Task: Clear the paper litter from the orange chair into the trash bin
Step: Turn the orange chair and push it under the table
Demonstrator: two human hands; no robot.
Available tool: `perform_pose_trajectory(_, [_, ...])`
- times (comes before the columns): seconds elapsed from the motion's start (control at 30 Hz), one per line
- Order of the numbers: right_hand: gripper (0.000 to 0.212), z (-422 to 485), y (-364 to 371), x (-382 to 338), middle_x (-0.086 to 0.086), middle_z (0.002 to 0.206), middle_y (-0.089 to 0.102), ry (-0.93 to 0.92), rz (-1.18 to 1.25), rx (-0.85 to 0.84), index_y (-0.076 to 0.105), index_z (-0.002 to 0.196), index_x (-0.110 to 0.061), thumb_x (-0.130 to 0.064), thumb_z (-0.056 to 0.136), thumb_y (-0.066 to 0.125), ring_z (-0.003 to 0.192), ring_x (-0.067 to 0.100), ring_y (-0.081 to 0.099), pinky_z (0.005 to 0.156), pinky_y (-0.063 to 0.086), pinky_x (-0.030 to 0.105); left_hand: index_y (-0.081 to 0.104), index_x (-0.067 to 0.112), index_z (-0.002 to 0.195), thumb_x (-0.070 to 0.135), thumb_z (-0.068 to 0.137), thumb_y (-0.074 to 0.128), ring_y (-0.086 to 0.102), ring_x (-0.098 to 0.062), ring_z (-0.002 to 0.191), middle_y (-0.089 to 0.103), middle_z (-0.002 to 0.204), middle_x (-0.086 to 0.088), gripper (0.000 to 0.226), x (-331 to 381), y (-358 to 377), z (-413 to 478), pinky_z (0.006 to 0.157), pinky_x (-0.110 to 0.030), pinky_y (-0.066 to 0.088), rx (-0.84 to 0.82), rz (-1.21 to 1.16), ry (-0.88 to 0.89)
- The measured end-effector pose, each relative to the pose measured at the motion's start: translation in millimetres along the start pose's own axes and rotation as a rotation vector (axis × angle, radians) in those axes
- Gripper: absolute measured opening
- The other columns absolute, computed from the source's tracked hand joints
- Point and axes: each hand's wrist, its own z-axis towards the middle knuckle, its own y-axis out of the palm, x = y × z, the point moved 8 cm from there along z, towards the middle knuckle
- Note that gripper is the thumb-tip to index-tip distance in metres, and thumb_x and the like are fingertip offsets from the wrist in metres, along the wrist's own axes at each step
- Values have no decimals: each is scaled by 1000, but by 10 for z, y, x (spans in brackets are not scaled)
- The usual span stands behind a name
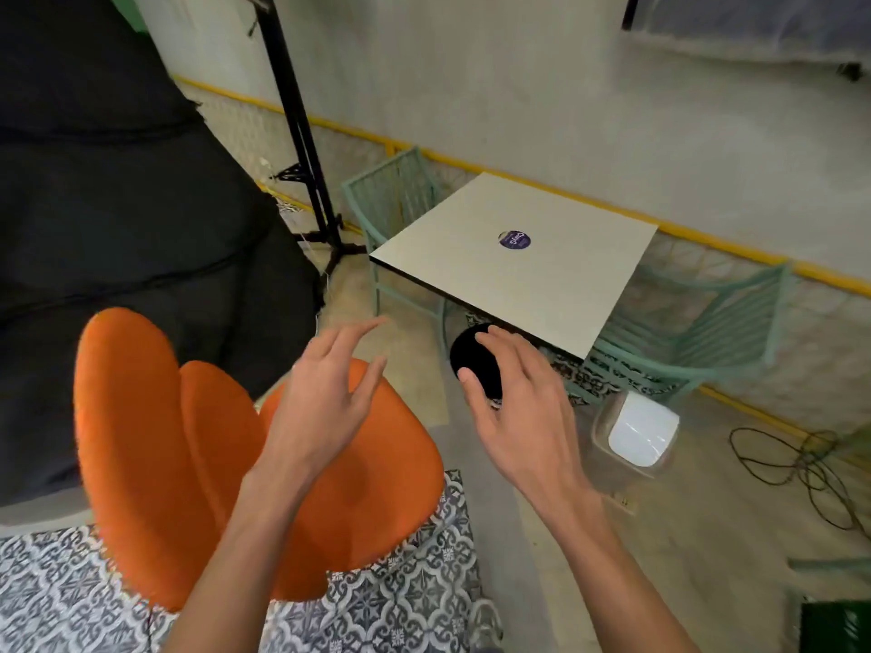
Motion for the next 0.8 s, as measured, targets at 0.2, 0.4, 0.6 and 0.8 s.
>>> perform_pose_trajectory(0.2, [55, 105, 239, -613, -3, 159, 50, -109, 28, -65, 50, 153, -23, -56, 111, 42, 150, 17, 44, 120, 41, 44, 49, 28, 151, 37, 102, 64, 58, -18, 132, 61, 145, 2, 52, -440, -653, -263, 106, -43, 54, 94, 42, -105])
perform_pose_trajectory(0.4, [49, 231, 601, -1131, -4, 156, 53, -196, 90, -96, 53, 150, -22, -51, 110, 50, 149, 16, 45, 119, 42, 43, 52, 28, 148, 38, 101, 64, 59, -16, 131, 64, 140, 2, 50, -896, -941, -429, 109, -43, 52, 156, 62, -183])
perform_pose_trajectory(0.6, [50, 270, 1002, -1618, -7, 156, 52, -207, 115, -130, 52, 151, -27, -55, 110, 47, 149, 13, 43, 120, 41, 40, 58, 25, 143, 32, 100, 67, 60, -15, 128, 67, 134, 3, 45, -1398, -1179, -458, 105, -26, 42, 165, 89, -199])
perform_pose_trajectory(0.8, [50, 248, 1394, -2104, -12, 158, 50, -162, 93, -114, 48, 153, -33, -58, 110, 44, 151, 9, 40, 123, 38, 36, 62, 24, 139, 34, 101, 66, 59, -14, 128, 68, 132, 5, 39, -2040, -1435, -370, 105, -24, 42, 98, 89, -161])
